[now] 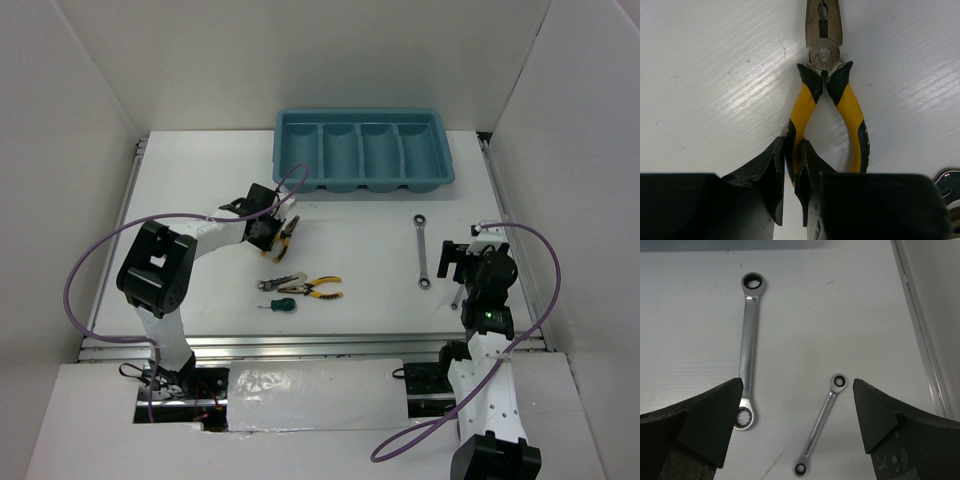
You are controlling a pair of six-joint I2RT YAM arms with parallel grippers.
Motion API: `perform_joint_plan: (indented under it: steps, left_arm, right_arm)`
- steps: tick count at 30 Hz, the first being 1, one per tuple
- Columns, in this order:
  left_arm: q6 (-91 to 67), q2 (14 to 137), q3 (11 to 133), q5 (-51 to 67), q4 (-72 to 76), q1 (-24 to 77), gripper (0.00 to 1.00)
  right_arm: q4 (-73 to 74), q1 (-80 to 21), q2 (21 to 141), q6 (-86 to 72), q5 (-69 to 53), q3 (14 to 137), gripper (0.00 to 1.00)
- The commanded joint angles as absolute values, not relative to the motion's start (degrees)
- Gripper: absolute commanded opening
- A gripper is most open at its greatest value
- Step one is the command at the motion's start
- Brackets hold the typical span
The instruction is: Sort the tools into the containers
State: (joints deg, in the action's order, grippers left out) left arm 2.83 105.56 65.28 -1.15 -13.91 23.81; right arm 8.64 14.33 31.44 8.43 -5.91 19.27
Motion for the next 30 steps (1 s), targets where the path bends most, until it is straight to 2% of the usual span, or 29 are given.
perform_joint_plan:
  steps: [1,4,7,18,20,25,30]
  left_arm:
    - [3.43,105.47,66.89,-0.53,-14.68,23.55,0.18]
    - [3.08,101.97,66.62,0.79,-15.29,23.82,0.09]
    - [2.99,96.97,65.83,0.88,-15.64,24.87,0.05]
    - [0.79,86.05,73.46,2.03,-20.48,28.39,0.02]
    - [-1.73,87.09,76.80,0.97,-22.05,28.39,0.01]
    - [-5.18,95.17,95.58,-2.35,-25.57,27.25,0.00]
    - [-6.68,104.04,106.16,-5.27,-25.23,26.63,0.00]
  right_arm:
    - [8.17,14.77,31.11,8.61,-6.07,20.74,1.00]
    - [8.00,14.85,31.03,8.61,-6.15,20.74,1.00]
    - [7.74,14.94,30.94,8.53,-6.24,20.48,1.00]
    - [7.56,14.85,30.94,8.44,-6.68,20.30,1.00]
    - [7.56,14.85,30.94,8.53,-6.68,20.30,1.00]
    - [7.73,14.85,31.20,8.61,-6.42,20.48,1.00]
    - [7.73,14.94,30.85,8.70,-6.07,20.48,1.00]
